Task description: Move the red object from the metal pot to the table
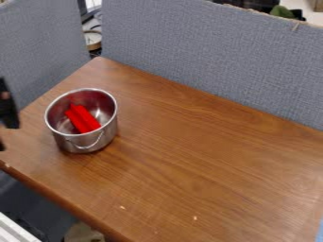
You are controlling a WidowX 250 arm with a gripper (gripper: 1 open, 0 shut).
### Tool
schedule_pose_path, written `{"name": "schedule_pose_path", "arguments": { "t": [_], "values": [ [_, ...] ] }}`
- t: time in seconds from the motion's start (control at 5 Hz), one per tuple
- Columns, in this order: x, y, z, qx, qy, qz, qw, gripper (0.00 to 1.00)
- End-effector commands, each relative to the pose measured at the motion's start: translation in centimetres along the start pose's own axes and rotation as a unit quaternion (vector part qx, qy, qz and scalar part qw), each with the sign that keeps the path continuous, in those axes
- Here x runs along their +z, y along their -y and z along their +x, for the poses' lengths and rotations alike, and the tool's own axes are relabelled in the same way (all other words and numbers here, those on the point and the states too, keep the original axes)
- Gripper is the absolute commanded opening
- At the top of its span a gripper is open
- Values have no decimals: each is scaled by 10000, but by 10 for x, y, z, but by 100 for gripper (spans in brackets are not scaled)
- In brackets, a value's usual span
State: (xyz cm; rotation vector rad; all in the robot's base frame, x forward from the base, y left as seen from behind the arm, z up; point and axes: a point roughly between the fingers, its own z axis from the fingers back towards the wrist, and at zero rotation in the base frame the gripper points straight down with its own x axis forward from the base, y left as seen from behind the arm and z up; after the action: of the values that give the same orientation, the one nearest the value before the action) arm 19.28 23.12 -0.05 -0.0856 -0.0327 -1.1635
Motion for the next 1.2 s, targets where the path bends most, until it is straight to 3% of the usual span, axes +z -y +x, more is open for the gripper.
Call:
{"name": "schedule_pose_path", "arguments": {
  "t": [0.0,0.2,0.4,0.8,1.0],
  "values": [
    [23,9,10,492,-162,323,9981,100],
    [26,26,11,1168,-193,311,9925,100],
    [25,34,17,1869,-145,327,9817,100],
    [45,33,34,1519,73,238,9881,100],
    [69,16,39,1803,242,246,9830,100]
  ]
}}
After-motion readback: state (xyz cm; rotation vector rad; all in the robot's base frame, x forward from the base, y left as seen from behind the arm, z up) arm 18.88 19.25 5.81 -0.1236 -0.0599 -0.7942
